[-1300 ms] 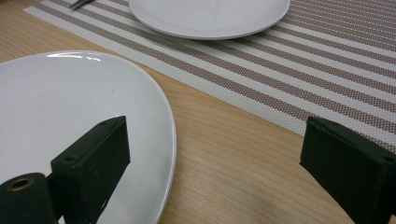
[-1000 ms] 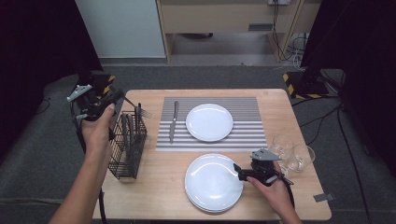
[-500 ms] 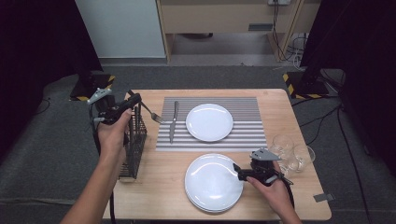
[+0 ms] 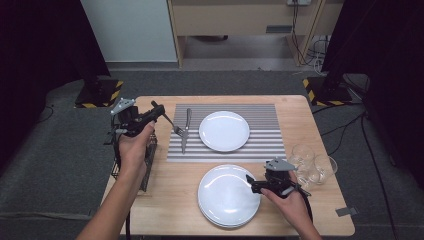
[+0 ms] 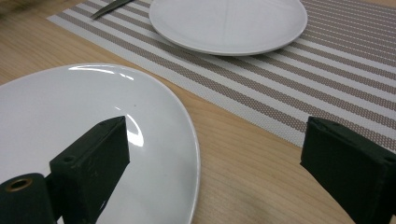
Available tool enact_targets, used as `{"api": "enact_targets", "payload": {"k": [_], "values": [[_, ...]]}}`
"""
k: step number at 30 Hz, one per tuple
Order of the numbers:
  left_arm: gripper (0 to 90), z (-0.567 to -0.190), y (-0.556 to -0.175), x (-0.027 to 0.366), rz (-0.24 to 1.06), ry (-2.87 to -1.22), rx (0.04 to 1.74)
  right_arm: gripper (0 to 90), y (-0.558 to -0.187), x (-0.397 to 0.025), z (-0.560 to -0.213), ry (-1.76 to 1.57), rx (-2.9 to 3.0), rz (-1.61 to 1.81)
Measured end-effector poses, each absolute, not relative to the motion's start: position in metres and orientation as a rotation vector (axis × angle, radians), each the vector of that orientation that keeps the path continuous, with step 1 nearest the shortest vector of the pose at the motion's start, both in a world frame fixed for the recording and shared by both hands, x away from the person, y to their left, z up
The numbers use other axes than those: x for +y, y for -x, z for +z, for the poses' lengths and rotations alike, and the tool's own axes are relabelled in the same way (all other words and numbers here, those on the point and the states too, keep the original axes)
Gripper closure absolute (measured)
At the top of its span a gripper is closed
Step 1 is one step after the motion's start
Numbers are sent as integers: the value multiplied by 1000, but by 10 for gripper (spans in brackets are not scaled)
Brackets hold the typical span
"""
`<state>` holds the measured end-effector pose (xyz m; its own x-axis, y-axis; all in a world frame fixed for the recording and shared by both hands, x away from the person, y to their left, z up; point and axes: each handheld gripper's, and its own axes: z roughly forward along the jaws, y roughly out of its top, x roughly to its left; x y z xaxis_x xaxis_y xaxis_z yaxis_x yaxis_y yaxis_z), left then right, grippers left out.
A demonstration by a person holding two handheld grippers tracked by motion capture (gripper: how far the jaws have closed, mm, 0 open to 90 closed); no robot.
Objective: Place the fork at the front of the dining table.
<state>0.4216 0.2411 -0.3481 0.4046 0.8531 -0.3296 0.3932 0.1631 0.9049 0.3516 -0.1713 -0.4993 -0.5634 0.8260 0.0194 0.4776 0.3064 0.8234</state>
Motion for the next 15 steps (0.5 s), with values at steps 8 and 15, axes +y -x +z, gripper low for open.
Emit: {"api": "enact_targets", "payload": {"k": [8,15], "values": [[869,-356,-422,230,444,-1462,1183,53,-356,-157,-486,-1075,2223,1174],[869,-359,-422,226,433,-1463,1179,52,-362,-142,-476,-1022,2250,1165]]}}
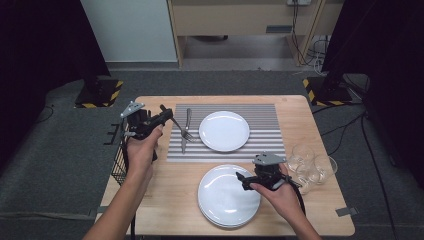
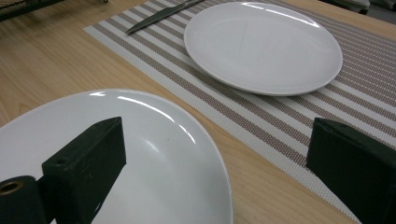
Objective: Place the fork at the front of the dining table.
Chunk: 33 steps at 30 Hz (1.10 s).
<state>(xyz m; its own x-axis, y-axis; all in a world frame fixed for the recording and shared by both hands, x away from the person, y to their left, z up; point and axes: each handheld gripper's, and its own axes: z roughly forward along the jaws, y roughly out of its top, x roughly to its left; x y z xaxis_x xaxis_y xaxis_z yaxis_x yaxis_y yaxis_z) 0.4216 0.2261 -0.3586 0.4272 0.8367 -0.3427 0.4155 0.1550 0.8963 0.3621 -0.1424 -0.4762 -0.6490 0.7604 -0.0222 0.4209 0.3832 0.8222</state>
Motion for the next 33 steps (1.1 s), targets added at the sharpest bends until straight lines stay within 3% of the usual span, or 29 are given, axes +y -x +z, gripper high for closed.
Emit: {"api": "enact_targets", "payload": {"k": [16,33], "values": [[869,-360,-421,215,423,-1467,1177,130,-382,-102,-463,-928,2287,1197],[869,-370,-416,200,397,-1470,1174,232,-389,-89,-442,-858,2294,1277]]}}
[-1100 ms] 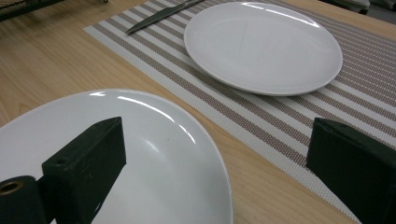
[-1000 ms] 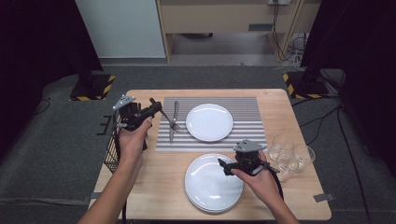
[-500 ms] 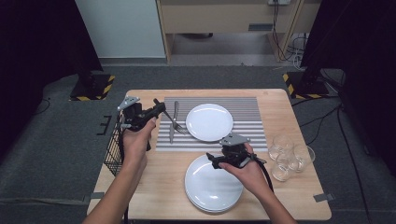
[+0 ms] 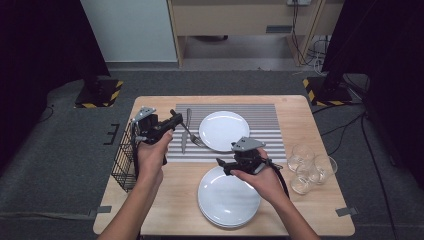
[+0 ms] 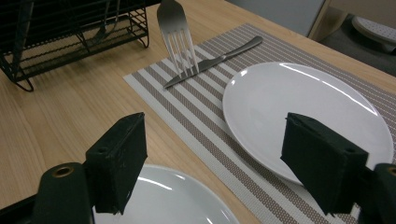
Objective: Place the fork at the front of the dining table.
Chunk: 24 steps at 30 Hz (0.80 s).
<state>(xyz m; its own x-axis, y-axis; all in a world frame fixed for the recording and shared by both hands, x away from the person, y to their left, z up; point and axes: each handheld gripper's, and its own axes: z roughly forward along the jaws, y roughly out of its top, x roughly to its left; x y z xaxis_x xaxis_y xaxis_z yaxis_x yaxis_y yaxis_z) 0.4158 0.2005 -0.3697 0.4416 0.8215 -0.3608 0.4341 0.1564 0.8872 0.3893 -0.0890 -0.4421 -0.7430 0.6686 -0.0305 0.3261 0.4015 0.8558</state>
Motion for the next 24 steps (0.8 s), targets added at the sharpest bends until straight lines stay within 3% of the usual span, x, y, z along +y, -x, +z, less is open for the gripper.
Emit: {"api": "enact_targets", "payload": {"k": [17,24], "values": [[869,-379,-411,193,375,-1492,1166,345,-392,-67,-442,-825,2307,1326],[869,-383,-408,194,353,-1486,1171,465,-394,-58,-444,-796,2318,1337]]}}
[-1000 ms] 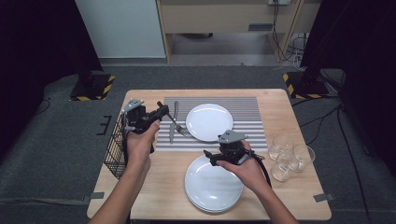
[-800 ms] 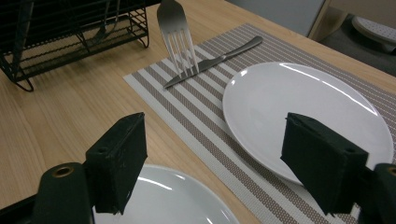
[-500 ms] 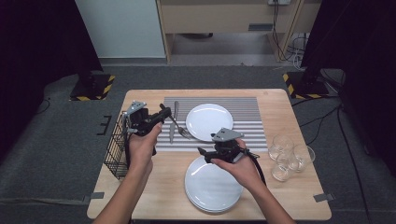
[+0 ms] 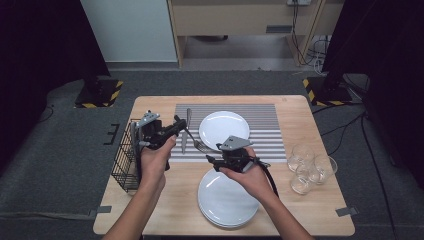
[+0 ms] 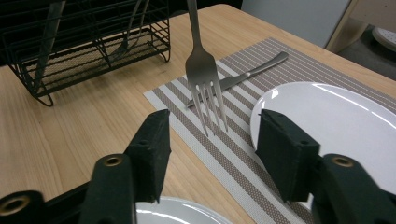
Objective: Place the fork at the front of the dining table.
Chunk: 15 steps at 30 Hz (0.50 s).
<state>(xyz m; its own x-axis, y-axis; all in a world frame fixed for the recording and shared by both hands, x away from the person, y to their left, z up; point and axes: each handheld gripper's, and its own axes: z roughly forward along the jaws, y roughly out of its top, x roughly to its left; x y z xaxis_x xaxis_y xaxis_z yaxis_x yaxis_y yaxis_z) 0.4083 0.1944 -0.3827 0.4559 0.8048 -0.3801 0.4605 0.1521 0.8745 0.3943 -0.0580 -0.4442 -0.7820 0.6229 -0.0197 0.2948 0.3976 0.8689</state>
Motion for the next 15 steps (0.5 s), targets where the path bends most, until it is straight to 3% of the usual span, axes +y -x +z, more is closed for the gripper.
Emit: {"api": "enact_targets", "payload": {"k": [8,15], "values": [[869,-386,-405,197,343,-1481,1173,551,-400,-49,-447,-793,2326,1357],[869,-392,-403,197,339,-1482,1177,571,-404,-40,-447,-773,2324,1372]]}}
